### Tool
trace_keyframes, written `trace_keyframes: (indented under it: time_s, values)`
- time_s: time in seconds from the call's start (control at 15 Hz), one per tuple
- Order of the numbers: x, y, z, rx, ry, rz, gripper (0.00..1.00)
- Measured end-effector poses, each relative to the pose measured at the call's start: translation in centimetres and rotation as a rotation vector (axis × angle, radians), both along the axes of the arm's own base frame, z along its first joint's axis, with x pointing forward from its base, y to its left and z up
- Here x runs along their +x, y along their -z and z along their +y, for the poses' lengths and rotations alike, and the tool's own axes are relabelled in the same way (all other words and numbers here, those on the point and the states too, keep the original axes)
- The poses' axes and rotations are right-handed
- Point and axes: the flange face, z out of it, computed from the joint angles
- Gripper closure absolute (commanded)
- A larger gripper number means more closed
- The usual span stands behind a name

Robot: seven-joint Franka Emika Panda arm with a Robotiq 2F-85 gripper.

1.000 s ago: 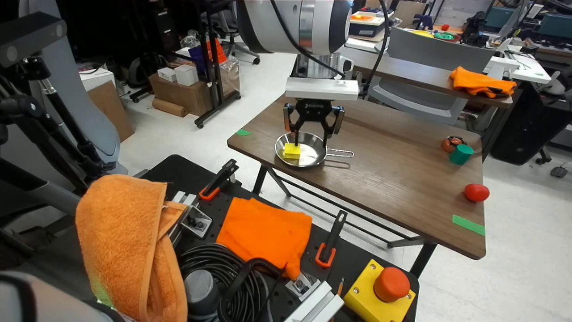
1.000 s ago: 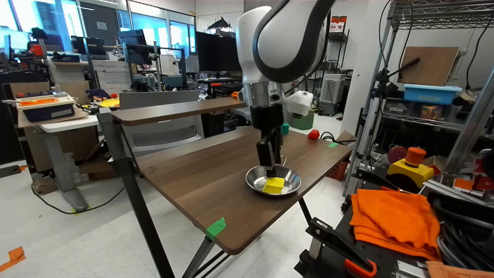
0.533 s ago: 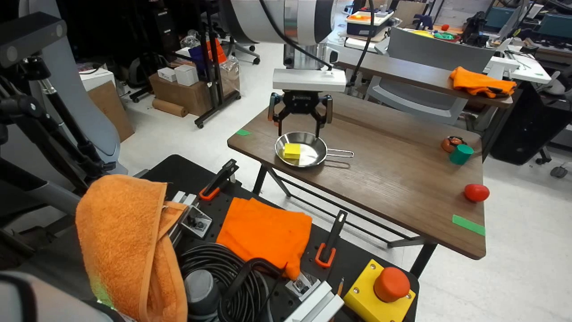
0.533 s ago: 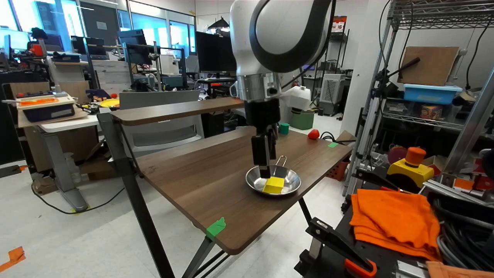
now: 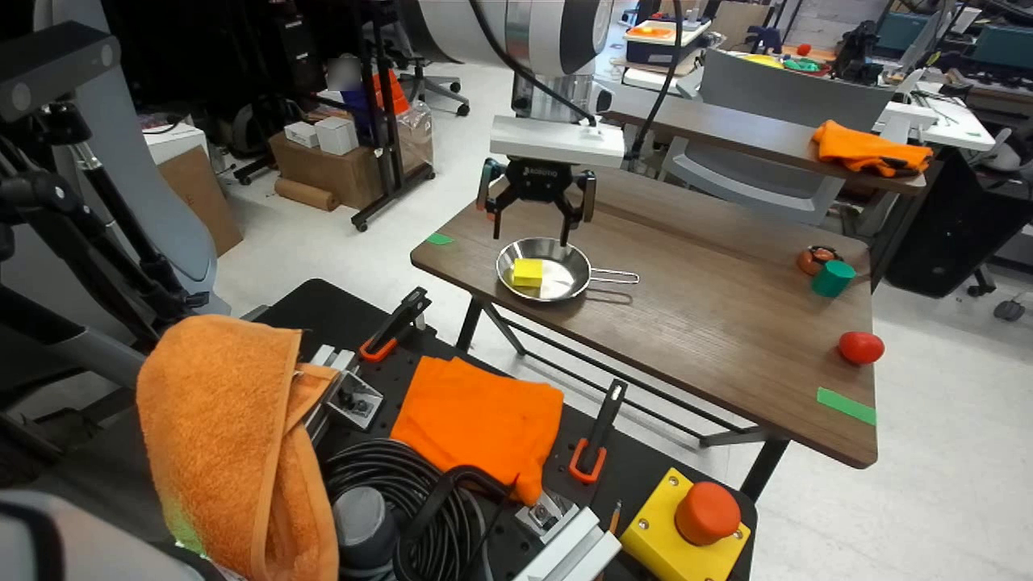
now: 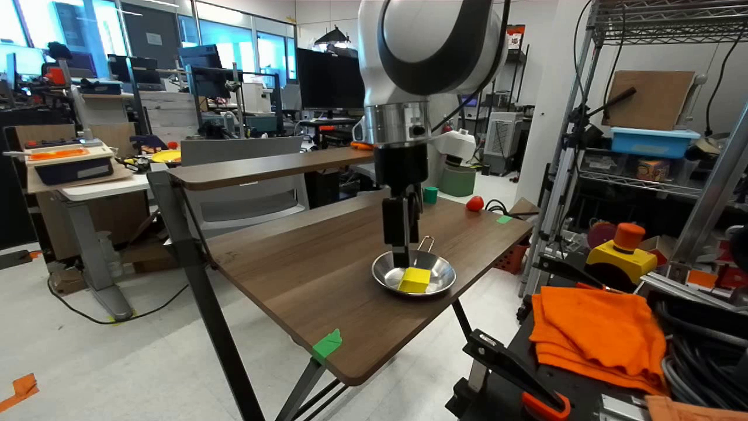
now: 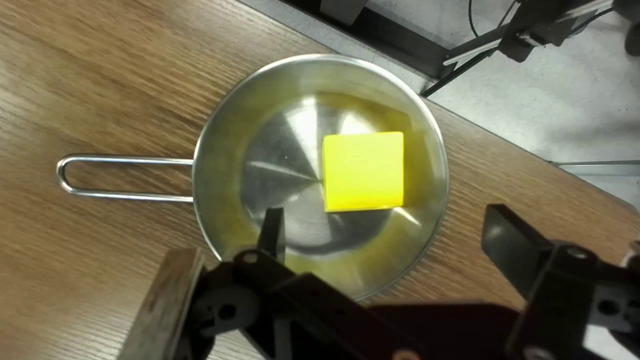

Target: Put the yellow block on the silver pan then remove it from the pan

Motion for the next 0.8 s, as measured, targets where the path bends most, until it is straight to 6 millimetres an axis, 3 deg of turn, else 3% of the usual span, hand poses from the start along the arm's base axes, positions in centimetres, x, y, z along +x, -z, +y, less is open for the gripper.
trace_keyframes:
  time_s: [0.27, 0.53, 0.8]
  values:
    - [0.3, 0.0, -1.2, 0.047, -0.004, -0.007, 0.00]
    - [0.4, -0.3, -0.4, 0.167, -0.027, -0.019, 0.00]
    - [-0.1, 0.1, -0.3, 0.174, -0.032, -0.006, 0.00]
